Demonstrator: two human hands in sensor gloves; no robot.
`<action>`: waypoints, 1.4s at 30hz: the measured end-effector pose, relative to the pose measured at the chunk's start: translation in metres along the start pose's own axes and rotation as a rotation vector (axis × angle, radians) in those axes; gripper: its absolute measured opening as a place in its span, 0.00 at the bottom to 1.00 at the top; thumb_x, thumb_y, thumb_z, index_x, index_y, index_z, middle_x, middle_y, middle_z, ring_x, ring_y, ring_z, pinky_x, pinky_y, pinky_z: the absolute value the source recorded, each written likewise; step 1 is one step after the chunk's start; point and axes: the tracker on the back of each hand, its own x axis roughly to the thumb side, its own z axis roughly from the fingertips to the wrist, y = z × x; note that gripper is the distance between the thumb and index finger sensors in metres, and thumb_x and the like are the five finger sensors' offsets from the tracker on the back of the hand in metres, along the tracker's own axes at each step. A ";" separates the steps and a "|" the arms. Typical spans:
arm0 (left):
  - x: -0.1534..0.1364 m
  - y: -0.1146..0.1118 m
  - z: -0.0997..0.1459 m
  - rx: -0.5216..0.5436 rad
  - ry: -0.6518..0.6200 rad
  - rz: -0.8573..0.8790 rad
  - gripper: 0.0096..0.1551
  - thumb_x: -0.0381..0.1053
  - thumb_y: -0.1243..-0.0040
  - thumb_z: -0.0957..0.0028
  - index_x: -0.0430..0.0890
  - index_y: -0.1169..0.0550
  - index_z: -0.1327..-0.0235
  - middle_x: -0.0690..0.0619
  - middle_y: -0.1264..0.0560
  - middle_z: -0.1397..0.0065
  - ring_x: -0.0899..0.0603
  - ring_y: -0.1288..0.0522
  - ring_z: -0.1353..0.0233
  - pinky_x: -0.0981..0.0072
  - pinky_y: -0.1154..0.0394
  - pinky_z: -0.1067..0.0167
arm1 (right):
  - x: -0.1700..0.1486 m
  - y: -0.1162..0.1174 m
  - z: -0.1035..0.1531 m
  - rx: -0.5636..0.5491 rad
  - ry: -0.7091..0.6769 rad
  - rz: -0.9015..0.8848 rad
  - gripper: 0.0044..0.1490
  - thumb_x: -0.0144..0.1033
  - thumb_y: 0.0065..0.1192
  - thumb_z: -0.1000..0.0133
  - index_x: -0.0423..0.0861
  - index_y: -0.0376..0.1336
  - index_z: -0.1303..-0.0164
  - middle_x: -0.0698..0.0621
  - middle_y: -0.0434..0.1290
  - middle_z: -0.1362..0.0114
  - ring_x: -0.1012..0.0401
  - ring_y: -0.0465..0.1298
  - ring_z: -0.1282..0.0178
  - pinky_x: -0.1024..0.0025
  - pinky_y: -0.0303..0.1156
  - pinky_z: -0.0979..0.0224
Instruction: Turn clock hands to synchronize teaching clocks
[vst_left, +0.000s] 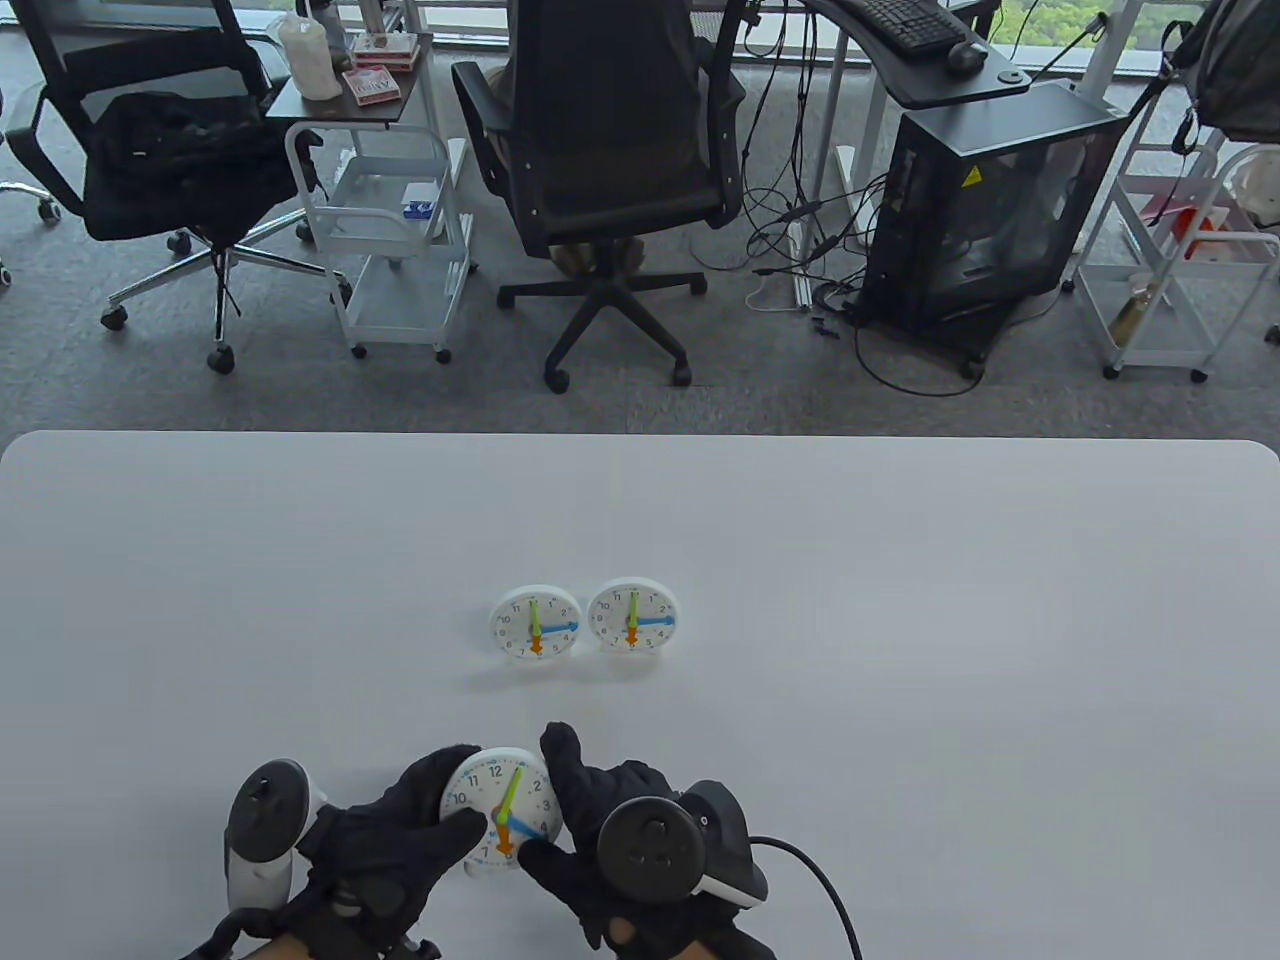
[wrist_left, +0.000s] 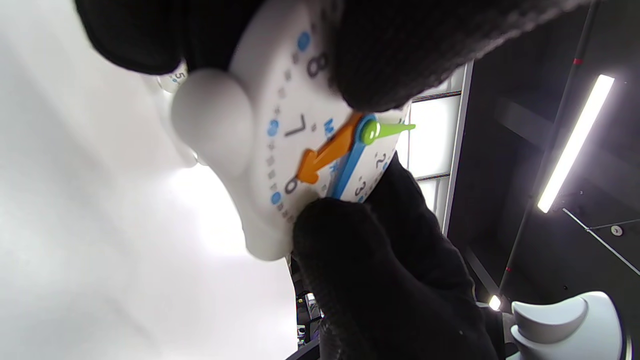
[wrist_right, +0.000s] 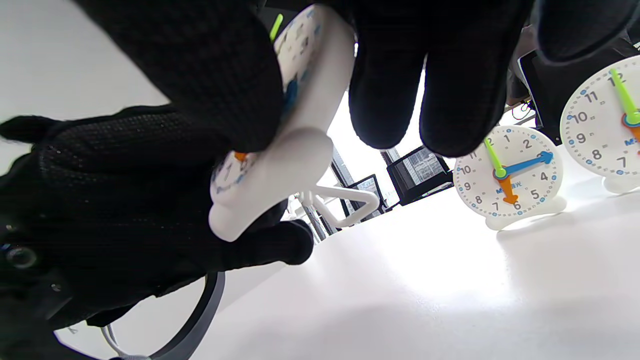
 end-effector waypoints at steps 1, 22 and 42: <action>0.000 0.000 0.000 0.000 0.001 -0.001 0.35 0.50 0.31 0.48 0.46 0.32 0.30 0.47 0.20 0.33 0.41 0.13 0.51 0.35 0.26 0.41 | 0.000 0.000 0.000 0.000 0.001 -0.004 0.59 0.47 0.71 0.47 0.22 0.46 0.25 0.41 0.74 0.36 0.41 0.79 0.42 0.29 0.64 0.37; -0.001 0.000 0.000 -0.003 -0.003 -0.014 0.35 0.50 0.31 0.48 0.47 0.32 0.29 0.47 0.20 0.32 0.40 0.13 0.49 0.34 0.27 0.41 | 0.002 -0.002 0.001 -0.049 -0.027 0.016 0.48 0.39 0.65 0.44 0.22 0.51 0.27 0.42 0.77 0.40 0.44 0.82 0.46 0.30 0.66 0.38; -0.001 -0.001 0.000 -0.005 -0.010 -0.015 0.34 0.50 0.31 0.48 0.47 0.32 0.29 0.47 0.20 0.32 0.40 0.13 0.49 0.34 0.27 0.41 | 0.004 -0.004 0.003 -0.091 -0.052 0.033 0.45 0.39 0.63 0.44 0.22 0.54 0.29 0.43 0.79 0.43 0.46 0.83 0.50 0.31 0.67 0.38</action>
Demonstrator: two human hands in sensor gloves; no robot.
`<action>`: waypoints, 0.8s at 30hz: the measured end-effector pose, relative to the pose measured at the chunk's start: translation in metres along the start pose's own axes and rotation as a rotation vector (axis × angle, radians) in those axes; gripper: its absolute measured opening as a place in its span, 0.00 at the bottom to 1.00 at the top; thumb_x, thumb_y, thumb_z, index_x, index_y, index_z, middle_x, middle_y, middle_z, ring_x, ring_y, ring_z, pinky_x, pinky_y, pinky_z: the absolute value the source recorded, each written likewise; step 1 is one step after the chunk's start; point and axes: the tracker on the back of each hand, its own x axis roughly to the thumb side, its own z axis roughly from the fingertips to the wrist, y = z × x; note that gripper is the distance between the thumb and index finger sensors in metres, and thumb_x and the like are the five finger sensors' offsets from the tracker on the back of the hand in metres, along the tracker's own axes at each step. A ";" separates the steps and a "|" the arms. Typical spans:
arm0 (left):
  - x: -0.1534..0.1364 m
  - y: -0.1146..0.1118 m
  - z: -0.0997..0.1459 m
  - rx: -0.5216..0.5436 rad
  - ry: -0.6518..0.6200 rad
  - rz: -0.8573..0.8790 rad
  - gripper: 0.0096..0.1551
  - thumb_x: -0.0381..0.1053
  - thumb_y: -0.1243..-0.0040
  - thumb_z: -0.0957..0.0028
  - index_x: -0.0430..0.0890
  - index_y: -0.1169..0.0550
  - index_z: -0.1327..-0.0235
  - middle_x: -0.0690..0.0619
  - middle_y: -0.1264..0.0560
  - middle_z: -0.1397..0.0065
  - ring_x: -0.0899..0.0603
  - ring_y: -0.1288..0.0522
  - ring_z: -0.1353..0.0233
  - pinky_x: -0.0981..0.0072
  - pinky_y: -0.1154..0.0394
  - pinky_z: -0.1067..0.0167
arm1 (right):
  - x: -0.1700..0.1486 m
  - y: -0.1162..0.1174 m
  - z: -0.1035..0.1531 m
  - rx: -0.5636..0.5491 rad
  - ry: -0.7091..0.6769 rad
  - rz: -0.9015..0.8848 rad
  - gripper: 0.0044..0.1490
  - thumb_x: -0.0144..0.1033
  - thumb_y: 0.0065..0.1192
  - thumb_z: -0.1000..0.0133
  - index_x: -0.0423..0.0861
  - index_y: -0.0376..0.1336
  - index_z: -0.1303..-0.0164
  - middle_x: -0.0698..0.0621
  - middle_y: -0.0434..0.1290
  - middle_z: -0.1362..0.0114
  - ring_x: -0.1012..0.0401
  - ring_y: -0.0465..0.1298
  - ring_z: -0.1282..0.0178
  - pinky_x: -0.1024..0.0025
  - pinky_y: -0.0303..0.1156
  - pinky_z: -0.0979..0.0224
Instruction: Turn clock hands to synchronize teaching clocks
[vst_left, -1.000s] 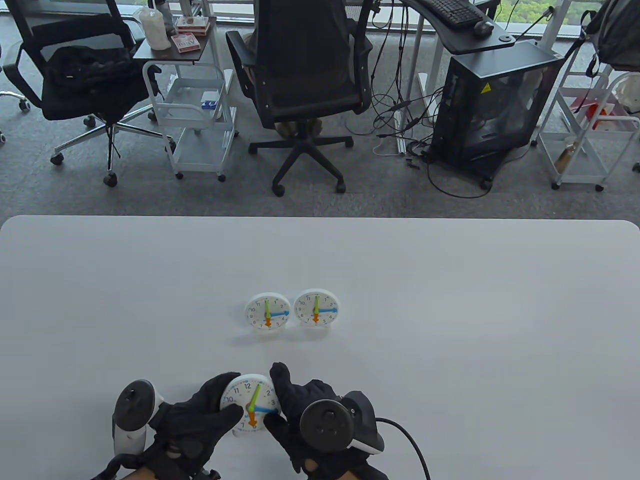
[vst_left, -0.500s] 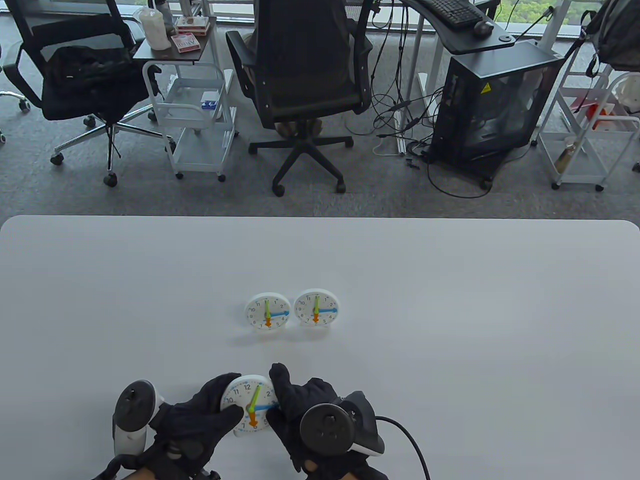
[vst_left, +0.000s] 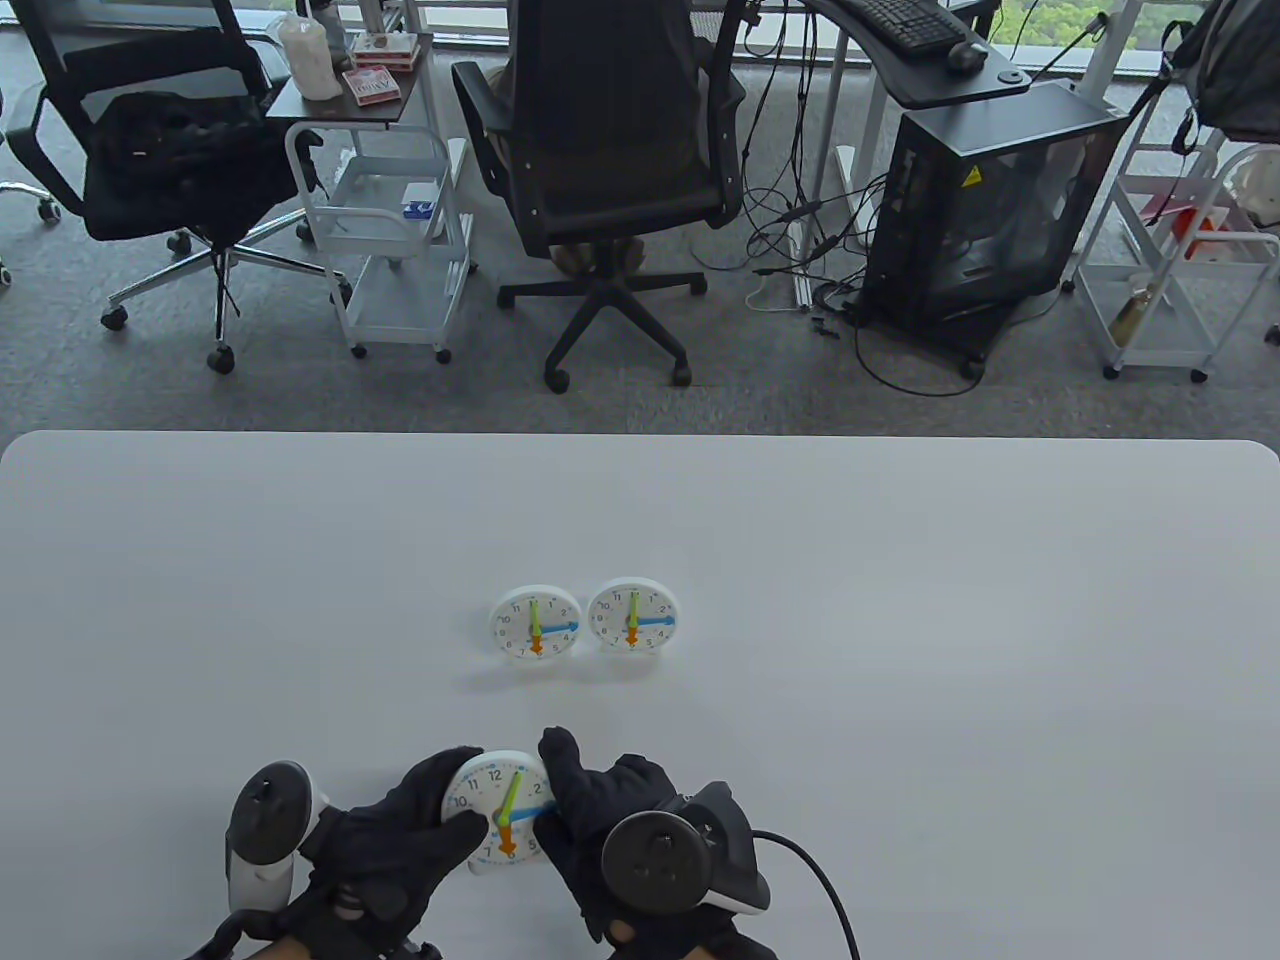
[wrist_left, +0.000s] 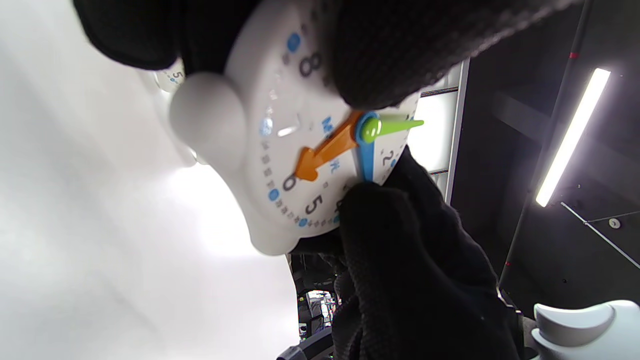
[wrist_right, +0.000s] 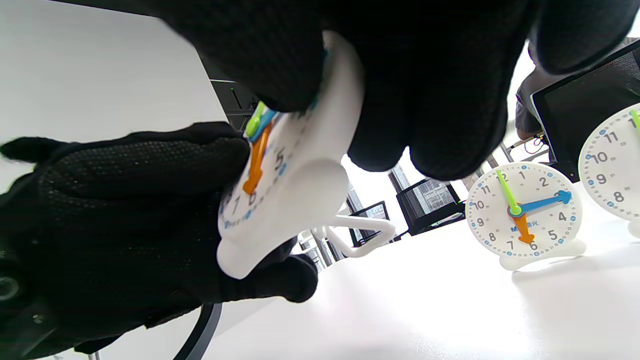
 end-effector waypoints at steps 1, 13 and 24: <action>0.000 0.000 0.000 0.000 -0.001 0.001 0.34 0.50 0.31 0.48 0.47 0.32 0.29 0.47 0.20 0.32 0.40 0.13 0.49 0.34 0.27 0.41 | -0.001 0.000 0.000 0.001 0.000 -0.004 0.46 0.40 0.64 0.44 0.22 0.54 0.29 0.43 0.79 0.43 0.45 0.83 0.49 0.31 0.67 0.38; 0.001 0.000 0.000 -0.010 -0.016 -0.049 0.35 0.49 0.30 0.48 0.46 0.31 0.29 0.45 0.19 0.34 0.39 0.13 0.51 0.33 0.27 0.41 | -0.022 0.003 0.002 -0.026 0.148 -0.324 0.43 0.47 0.62 0.43 0.25 0.63 0.32 0.41 0.79 0.44 0.43 0.83 0.50 0.31 0.67 0.40; 0.000 -0.003 0.000 -0.029 -0.016 -0.074 0.35 0.49 0.30 0.48 0.45 0.31 0.28 0.45 0.18 0.34 0.39 0.13 0.51 0.33 0.27 0.42 | -0.031 0.009 0.002 -0.009 0.199 -0.433 0.42 0.50 0.64 0.43 0.27 0.66 0.36 0.43 0.80 0.47 0.44 0.83 0.51 0.31 0.68 0.41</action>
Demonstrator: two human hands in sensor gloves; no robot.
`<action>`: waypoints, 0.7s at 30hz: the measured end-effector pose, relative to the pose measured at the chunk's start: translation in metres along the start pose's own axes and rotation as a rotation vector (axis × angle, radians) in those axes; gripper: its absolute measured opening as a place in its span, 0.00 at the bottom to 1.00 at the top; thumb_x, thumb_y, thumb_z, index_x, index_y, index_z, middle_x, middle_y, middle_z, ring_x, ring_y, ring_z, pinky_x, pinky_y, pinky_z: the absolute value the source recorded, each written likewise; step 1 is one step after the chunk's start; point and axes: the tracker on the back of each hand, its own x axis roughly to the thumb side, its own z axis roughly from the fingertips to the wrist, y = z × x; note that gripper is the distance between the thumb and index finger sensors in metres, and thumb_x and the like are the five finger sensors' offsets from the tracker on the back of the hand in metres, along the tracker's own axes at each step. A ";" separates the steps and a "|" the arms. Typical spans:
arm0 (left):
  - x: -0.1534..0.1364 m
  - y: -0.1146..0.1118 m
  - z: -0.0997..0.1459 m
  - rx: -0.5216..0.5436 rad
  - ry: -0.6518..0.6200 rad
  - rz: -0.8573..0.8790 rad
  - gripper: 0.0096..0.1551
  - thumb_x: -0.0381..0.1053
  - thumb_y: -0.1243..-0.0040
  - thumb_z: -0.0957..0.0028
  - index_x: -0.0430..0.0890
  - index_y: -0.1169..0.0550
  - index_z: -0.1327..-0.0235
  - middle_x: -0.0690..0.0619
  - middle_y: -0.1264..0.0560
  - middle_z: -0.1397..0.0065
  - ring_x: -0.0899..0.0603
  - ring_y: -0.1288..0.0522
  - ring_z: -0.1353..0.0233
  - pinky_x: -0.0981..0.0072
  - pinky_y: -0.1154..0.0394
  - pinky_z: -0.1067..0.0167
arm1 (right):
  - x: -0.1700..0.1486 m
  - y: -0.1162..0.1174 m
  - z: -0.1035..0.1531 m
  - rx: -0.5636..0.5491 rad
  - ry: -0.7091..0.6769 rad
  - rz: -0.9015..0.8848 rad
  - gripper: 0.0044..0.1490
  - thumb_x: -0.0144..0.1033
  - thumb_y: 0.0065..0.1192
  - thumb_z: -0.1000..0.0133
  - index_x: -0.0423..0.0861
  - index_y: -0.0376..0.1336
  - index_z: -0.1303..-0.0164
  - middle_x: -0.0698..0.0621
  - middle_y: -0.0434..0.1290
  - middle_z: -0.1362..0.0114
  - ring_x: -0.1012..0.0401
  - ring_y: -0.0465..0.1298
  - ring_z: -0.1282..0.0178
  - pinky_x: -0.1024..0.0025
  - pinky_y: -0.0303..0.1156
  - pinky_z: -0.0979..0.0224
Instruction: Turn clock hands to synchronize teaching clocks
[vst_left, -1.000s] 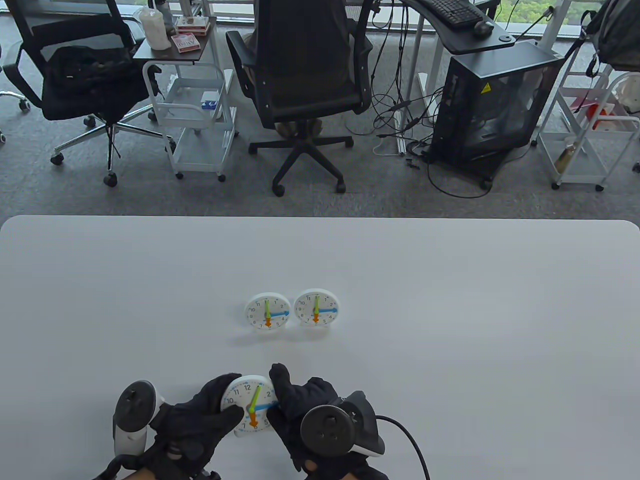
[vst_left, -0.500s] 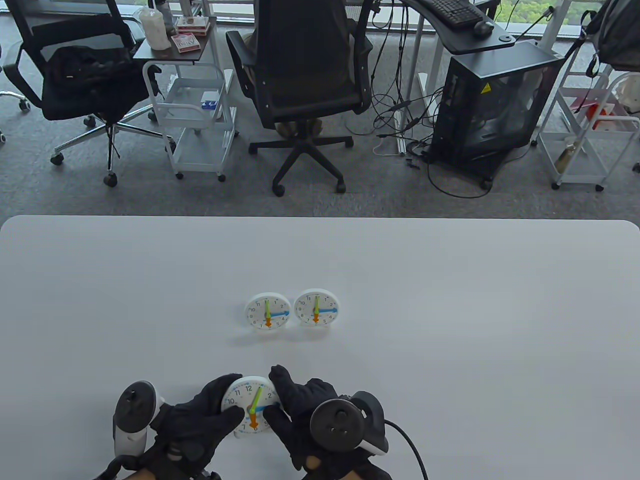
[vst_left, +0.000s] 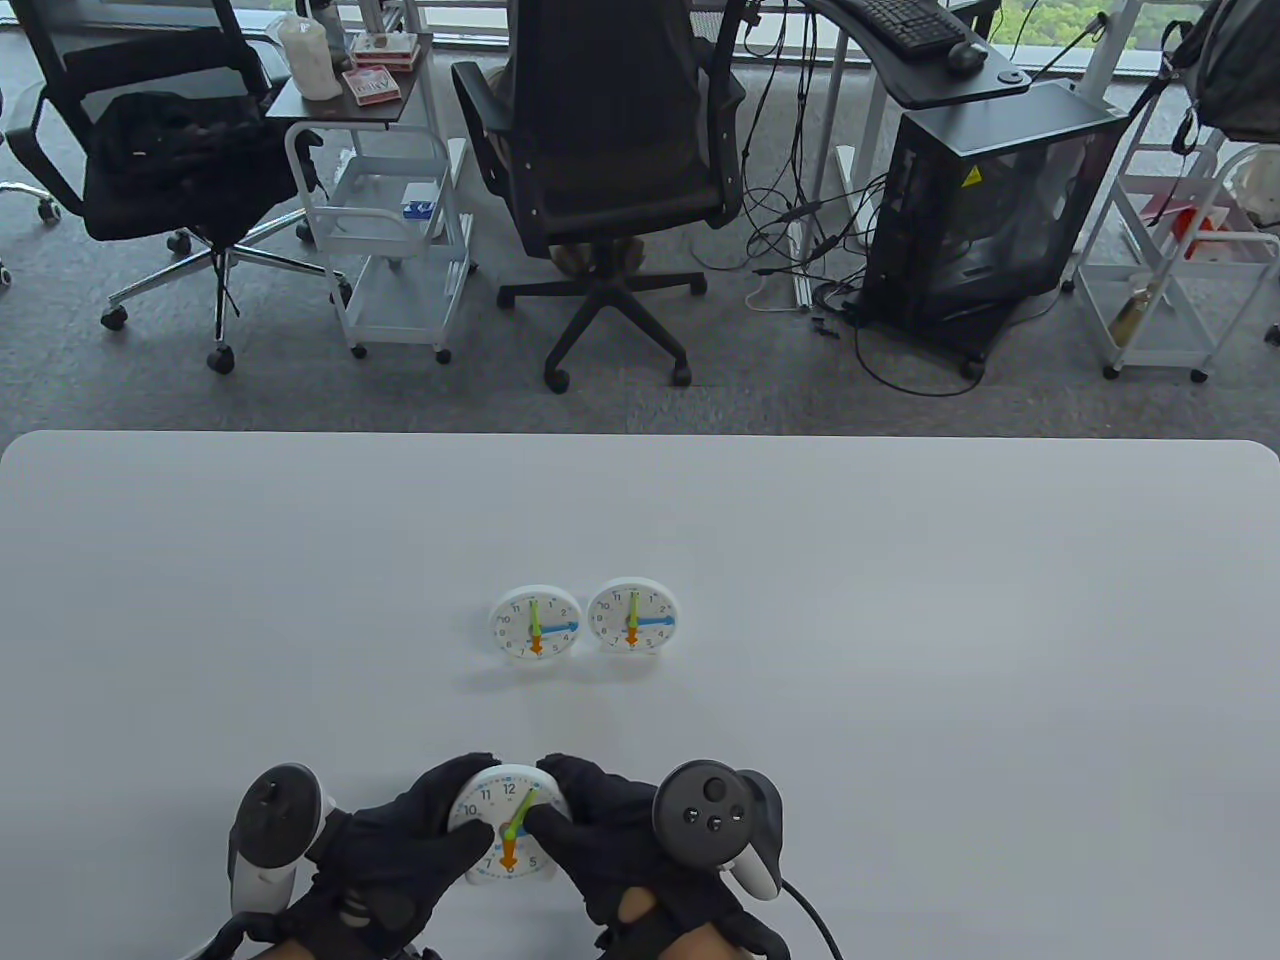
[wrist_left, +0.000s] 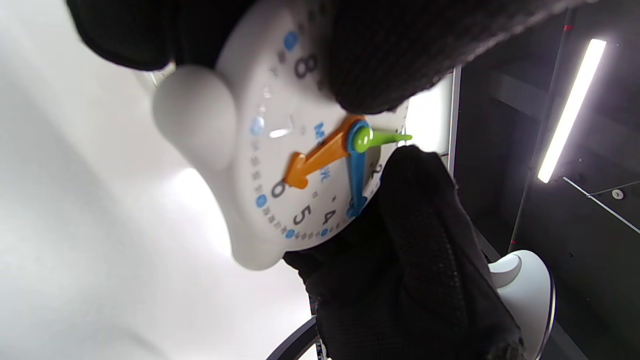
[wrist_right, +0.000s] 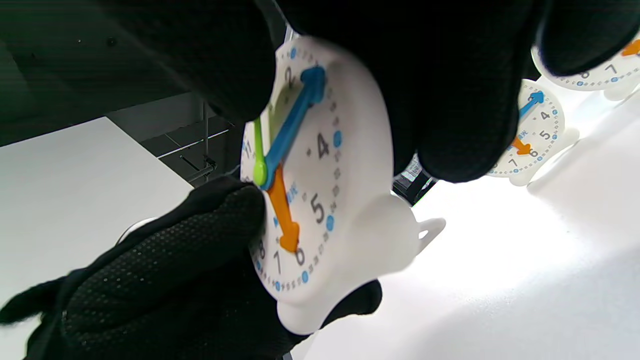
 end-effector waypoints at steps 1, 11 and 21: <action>0.000 0.000 0.000 -0.001 -0.001 -0.002 0.35 0.49 0.30 0.48 0.46 0.31 0.28 0.45 0.19 0.34 0.39 0.13 0.51 0.33 0.27 0.42 | 0.000 0.000 0.000 0.001 0.000 -0.001 0.42 0.51 0.64 0.43 0.28 0.66 0.36 0.43 0.80 0.47 0.44 0.83 0.51 0.32 0.68 0.41; -0.001 -0.001 0.000 -0.012 -0.004 -0.021 0.35 0.49 0.30 0.48 0.46 0.31 0.28 0.45 0.18 0.34 0.39 0.13 0.51 0.33 0.27 0.42 | 0.000 0.000 0.000 -0.002 0.013 0.006 0.41 0.51 0.64 0.44 0.28 0.68 0.39 0.43 0.81 0.49 0.45 0.84 0.53 0.32 0.68 0.42; 0.000 -0.003 0.000 -0.016 -0.019 -0.056 0.35 0.49 0.30 0.48 0.46 0.30 0.28 0.45 0.18 0.34 0.39 0.13 0.51 0.33 0.27 0.42 | 0.000 0.000 0.000 -0.003 0.018 0.020 0.41 0.52 0.64 0.44 0.28 0.69 0.40 0.43 0.82 0.50 0.45 0.84 0.54 0.32 0.69 0.42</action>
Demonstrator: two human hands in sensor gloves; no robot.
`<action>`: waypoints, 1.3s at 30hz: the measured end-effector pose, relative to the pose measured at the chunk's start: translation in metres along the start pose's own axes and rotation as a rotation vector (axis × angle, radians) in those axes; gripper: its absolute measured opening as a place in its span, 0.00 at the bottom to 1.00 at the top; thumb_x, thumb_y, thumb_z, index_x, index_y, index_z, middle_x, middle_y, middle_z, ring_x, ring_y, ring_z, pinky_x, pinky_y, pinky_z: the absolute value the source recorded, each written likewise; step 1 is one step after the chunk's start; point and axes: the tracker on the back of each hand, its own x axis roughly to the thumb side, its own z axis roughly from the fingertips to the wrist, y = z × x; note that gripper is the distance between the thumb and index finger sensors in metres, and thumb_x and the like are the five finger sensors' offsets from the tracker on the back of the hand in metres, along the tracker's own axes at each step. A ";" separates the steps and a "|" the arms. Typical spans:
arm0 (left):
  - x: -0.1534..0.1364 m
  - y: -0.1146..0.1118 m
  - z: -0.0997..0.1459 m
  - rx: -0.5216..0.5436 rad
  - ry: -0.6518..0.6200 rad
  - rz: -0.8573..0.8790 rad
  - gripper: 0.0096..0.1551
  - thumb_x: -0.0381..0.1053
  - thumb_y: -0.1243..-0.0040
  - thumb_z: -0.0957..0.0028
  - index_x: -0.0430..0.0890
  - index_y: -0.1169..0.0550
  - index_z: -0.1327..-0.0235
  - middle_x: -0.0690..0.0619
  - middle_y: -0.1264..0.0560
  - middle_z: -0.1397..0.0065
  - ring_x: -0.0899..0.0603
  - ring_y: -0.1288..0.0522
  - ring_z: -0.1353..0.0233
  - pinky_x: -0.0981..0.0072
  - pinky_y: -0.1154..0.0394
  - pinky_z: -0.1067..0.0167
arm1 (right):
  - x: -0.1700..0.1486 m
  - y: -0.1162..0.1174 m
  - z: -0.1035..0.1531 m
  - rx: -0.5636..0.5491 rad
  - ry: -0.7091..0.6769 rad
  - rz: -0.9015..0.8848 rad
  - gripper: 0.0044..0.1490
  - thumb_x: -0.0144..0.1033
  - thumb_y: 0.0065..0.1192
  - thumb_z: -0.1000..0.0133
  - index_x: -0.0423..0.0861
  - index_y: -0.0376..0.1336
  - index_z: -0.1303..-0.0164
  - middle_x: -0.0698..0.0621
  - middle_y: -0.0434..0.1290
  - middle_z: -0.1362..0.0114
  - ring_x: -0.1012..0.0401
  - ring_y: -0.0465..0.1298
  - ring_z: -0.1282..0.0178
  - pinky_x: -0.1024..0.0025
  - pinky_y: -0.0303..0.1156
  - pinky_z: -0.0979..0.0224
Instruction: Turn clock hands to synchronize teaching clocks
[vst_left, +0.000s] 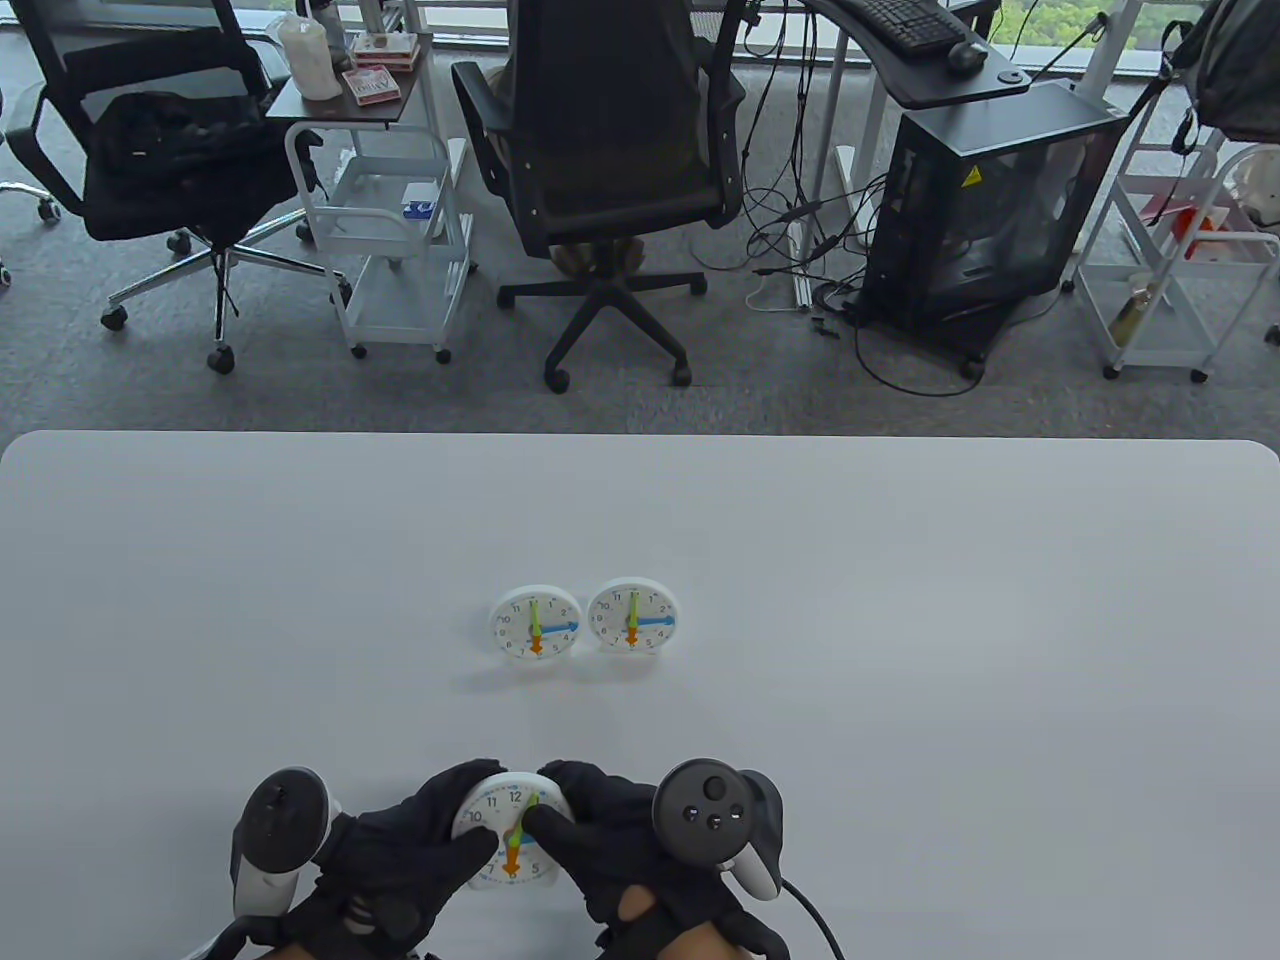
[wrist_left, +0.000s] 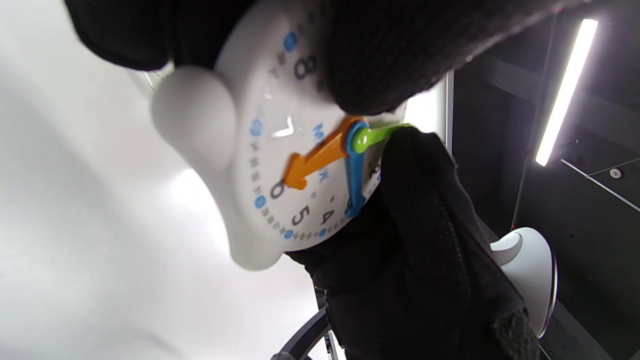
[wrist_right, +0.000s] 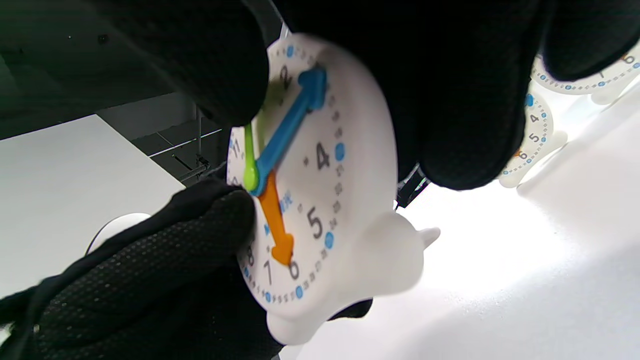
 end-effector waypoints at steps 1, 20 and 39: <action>0.000 0.000 0.000 -0.001 -0.001 -0.003 0.35 0.49 0.30 0.48 0.46 0.30 0.28 0.45 0.18 0.34 0.39 0.13 0.51 0.32 0.27 0.42 | 0.000 0.000 0.000 0.000 0.000 0.001 0.41 0.52 0.64 0.44 0.28 0.69 0.40 0.43 0.82 0.50 0.45 0.84 0.54 0.32 0.69 0.42; 0.001 -0.003 0.001 -0.018 -0.013 -0.047 0.35 0.48 0.29 0.48 0.46 0.30 0.28 0.44 0.18 0.34 0.39 0.13 0.52 0.32 0.27 0.42 | 0.000 0.000 0.000 0.002 0.001 0.026 0.42 0.54 0.65 0.44 0.28 0.70 0.41 0.43 0.82 0.51 0.45 0.85 0.55 0.33 0.69 0.43; 0.000 -0.002 -0.001 -0.019 -0.008 -0.010 0.35 0.49 0.30 0.48 0.47 0.30 0.28 0.44 0.18 0.34 0.39 0.13 0.51 0.32 0.27 0.42 | 0.005 -0.009 0.003 0.044 -0.009 -0.045 0.45 0.54 0.64 0.43 0.27 0.65 0.33 0.39 0.79 0.43 0.41 0.82 0.48 0.29 0.66 0.41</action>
